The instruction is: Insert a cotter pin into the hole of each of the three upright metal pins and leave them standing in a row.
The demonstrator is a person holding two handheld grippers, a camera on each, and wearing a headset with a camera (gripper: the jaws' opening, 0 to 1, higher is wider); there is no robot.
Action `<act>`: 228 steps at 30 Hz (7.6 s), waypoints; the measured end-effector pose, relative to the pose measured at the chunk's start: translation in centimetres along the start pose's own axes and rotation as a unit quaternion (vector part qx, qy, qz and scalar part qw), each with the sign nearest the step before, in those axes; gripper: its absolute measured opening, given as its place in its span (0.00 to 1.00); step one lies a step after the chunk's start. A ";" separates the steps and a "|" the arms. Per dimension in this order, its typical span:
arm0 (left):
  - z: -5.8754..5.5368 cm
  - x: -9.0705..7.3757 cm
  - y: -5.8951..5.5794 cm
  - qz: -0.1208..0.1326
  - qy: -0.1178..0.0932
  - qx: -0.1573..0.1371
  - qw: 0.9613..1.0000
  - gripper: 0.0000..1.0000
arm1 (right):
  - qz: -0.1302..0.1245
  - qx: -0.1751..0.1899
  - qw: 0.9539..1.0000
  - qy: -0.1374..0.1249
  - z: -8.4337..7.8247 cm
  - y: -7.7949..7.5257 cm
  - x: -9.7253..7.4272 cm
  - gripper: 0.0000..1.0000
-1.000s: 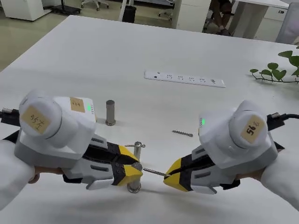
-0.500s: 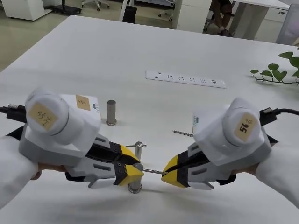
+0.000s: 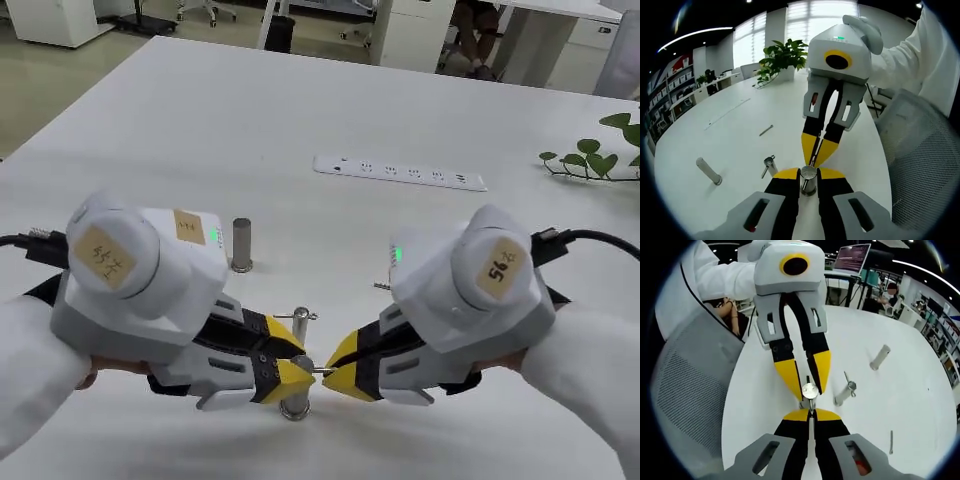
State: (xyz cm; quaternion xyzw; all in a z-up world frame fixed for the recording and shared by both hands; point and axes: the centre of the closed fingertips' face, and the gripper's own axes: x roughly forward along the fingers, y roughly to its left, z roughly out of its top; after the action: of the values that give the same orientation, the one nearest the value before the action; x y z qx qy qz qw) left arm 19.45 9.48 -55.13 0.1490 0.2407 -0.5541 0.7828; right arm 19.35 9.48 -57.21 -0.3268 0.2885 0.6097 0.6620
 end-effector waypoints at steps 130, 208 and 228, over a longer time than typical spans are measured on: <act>-5.1 -3.3 -2.0 0.036 -0.022 -0.112 0.993 0.96 | -0.039 0.113 0.991 -0.055 -3.7 -5.3 -2.0 0.08; 0.9 -7.0 8.2 0.181 -0.131 -0.148 0.963 0.87 | -0.170 0.307 0.915 -0.198 -5.1 0.6 -8.5 0.99; -0.8 -2.4 14.7 0.225 -0.111 -0.171 0.953 0.60 | -0.160 0.325 0.914 -0.180 -5.9 1.2 -7.8 0.99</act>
State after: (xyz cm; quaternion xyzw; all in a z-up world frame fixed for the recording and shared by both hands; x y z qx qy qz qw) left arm 32.46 16.81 -55.01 0.0008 0.2033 -0.3275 0.9227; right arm 17.57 0.11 -54.91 -0.0199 0.2907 0.4164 0.8612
